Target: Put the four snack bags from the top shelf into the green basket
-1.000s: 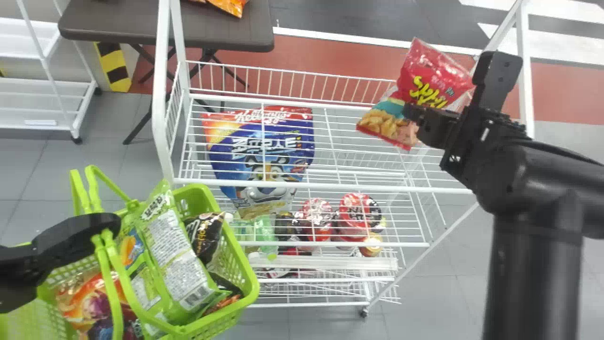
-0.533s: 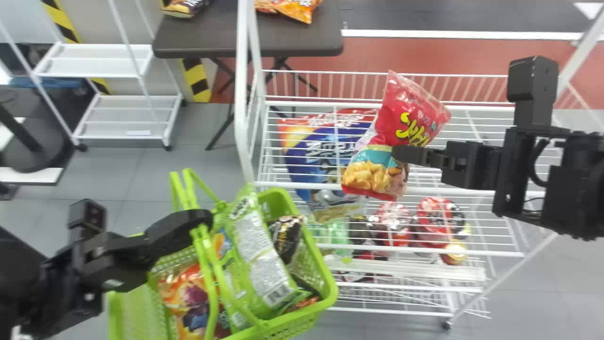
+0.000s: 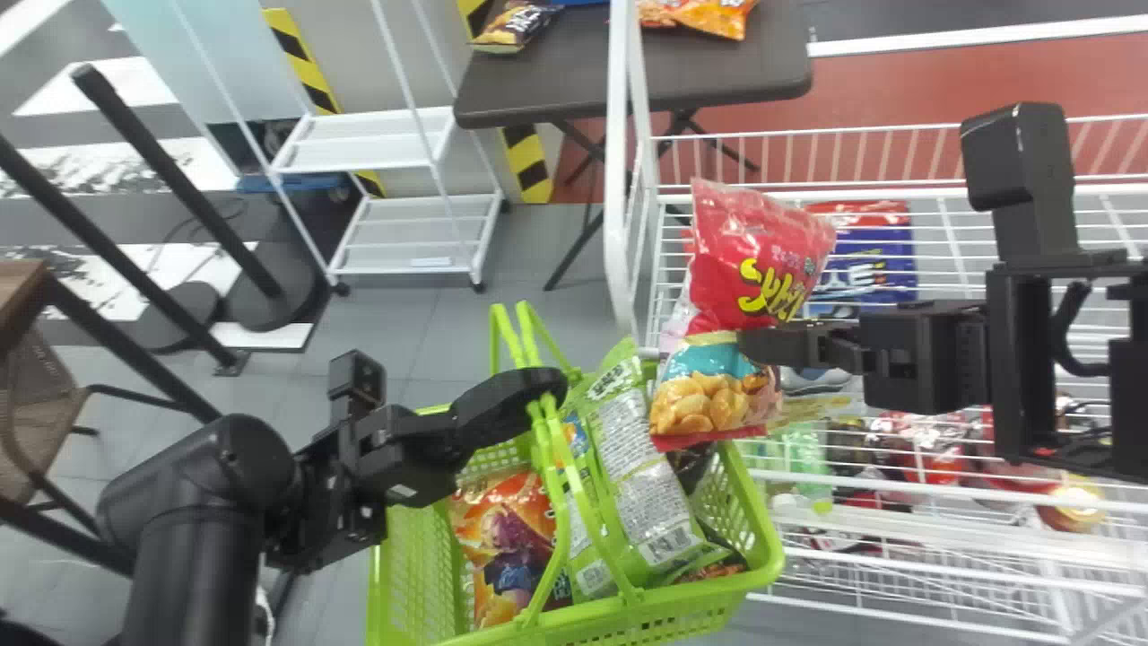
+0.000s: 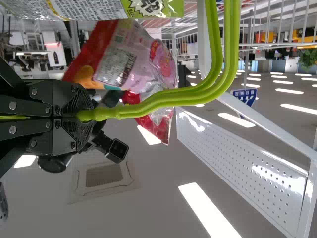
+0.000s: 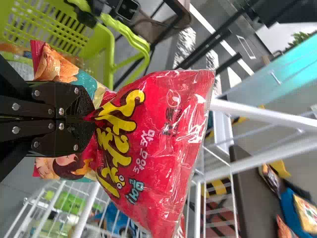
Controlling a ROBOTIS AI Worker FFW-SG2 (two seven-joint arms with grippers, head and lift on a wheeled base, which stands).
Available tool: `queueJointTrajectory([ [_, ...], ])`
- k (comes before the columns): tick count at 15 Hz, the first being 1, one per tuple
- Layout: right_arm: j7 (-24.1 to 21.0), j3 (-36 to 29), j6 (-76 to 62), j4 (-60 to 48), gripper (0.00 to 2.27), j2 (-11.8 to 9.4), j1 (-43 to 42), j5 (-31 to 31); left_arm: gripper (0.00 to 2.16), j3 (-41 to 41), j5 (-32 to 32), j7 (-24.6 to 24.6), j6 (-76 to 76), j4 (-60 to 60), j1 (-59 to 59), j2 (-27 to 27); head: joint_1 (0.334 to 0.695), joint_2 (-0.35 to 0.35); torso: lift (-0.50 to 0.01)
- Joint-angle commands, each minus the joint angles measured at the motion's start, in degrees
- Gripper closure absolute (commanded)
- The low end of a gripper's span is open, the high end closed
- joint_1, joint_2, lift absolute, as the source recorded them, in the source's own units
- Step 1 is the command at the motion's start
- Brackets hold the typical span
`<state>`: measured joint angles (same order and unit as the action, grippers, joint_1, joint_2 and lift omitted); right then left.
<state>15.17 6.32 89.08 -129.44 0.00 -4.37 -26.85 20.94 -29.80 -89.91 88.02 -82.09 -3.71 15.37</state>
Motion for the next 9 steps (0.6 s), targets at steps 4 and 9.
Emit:
queueJointTrajectory([
  [4, -0.8, 4.0, 1.0, 8.7, 2.26, 0.1, -3.1, -6.6, 2.15, 0.2, -1.0, -0.7, 0.4, 0.0, 0.0, 0.0, 0.695, 0.337, 0.0],
  [9, -1.8, 6.7, 1.0, 19.8, 2.26, 0.1, -7.8, -11.7, 2.15, 0.2, -2.9, -0.7, 1.2, 0.0, 0.8, 0.2, 0.695, 0.35, 0.0],
])
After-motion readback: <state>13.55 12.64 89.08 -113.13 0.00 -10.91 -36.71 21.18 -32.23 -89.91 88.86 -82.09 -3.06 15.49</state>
